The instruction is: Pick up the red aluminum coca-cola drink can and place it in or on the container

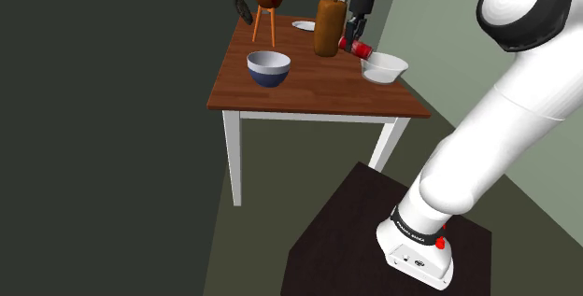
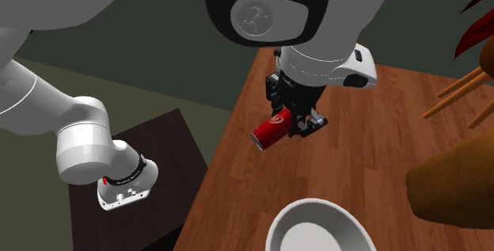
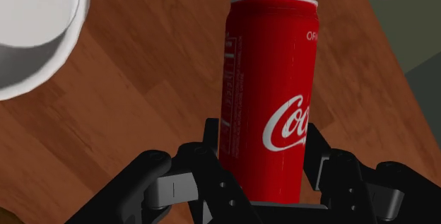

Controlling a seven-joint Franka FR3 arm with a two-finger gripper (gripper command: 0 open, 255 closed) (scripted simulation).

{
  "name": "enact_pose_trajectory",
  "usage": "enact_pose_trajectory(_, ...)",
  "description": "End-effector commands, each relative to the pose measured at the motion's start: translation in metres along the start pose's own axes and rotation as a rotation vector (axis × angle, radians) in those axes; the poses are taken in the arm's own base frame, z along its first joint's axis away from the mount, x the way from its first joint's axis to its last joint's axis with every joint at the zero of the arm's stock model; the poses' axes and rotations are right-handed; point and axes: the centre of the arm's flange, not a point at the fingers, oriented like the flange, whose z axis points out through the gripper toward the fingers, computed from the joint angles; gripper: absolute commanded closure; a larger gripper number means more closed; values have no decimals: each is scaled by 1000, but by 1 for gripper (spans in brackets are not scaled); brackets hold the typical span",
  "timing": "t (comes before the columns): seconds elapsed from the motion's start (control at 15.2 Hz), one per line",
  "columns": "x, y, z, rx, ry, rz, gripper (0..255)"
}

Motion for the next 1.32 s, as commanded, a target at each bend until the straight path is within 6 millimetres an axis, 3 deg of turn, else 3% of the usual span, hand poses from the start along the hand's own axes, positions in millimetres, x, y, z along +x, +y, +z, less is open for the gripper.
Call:
enact_pose_trajectory(0.0,-1,-1,-11,0,0,0,255)
enact_pose_trajectory(0.13,-1,-1,-20,0,0,0,255)
enact_pose_trajectory(1.25,-74,210,-42,0,0,0,255)
